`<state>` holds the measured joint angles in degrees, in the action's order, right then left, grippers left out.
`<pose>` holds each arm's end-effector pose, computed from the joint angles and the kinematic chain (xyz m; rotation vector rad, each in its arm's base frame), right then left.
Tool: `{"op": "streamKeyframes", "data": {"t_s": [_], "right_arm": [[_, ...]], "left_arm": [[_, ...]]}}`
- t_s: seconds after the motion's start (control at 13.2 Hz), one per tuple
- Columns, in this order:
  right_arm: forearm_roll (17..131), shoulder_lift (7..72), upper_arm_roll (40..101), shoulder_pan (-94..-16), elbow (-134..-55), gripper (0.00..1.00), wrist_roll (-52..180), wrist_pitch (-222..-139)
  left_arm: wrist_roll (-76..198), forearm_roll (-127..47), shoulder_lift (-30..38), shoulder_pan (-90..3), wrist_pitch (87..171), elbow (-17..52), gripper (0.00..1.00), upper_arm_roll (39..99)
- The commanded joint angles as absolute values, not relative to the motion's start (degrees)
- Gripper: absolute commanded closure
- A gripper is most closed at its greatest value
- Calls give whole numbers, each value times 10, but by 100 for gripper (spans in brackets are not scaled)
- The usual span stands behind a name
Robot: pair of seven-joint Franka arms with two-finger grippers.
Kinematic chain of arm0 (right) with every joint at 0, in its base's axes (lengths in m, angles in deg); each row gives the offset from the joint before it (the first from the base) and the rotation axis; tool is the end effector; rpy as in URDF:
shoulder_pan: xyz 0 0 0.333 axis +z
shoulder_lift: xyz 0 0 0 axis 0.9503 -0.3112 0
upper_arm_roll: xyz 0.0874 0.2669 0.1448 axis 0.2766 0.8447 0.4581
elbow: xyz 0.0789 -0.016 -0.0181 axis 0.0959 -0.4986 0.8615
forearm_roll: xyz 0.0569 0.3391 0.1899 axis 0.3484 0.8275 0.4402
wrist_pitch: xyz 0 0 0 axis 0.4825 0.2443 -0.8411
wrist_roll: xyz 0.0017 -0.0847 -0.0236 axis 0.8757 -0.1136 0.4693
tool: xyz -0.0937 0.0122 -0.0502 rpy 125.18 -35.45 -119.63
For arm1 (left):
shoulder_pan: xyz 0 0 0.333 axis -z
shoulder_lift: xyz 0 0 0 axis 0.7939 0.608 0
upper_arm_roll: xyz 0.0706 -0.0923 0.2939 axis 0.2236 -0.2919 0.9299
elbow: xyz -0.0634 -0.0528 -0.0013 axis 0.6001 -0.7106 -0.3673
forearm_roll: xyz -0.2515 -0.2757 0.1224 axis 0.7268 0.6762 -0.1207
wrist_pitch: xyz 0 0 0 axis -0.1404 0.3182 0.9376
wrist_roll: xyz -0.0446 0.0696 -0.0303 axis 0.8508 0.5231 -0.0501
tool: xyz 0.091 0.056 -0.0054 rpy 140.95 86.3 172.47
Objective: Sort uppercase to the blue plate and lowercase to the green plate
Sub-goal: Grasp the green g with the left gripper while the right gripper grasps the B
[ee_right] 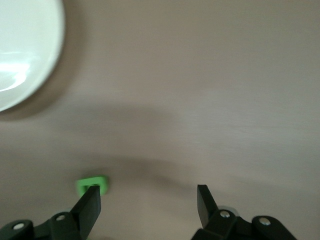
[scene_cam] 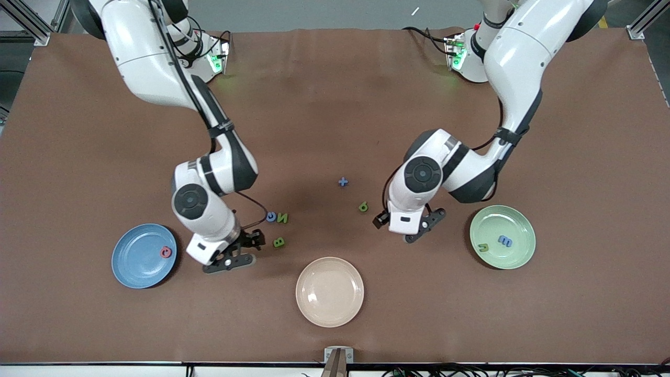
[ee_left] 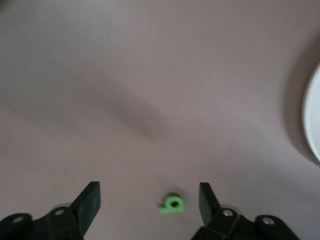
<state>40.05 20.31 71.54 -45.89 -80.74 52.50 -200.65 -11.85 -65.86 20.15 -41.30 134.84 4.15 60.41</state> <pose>0.6745 0.2808 0.2492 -3.0814 -0.3967 -0.2117 0.5997 -0.3837 0.2735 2.9352 1.0086 -0.0787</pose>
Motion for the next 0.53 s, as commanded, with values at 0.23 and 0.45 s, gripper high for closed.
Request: {"op": "streamKeyframes", "data": {"t_s": [0.23,0.45], "right_arm": [[402,158,711,-428,-816,13,521,-2081],[406,158,711,-415,-827,13,505,-2084]], "left_arm": [[-131,-670,264,-340,1380,-11,18,656],[-132,-670,278,-330,1380,-14,22,658]]}}
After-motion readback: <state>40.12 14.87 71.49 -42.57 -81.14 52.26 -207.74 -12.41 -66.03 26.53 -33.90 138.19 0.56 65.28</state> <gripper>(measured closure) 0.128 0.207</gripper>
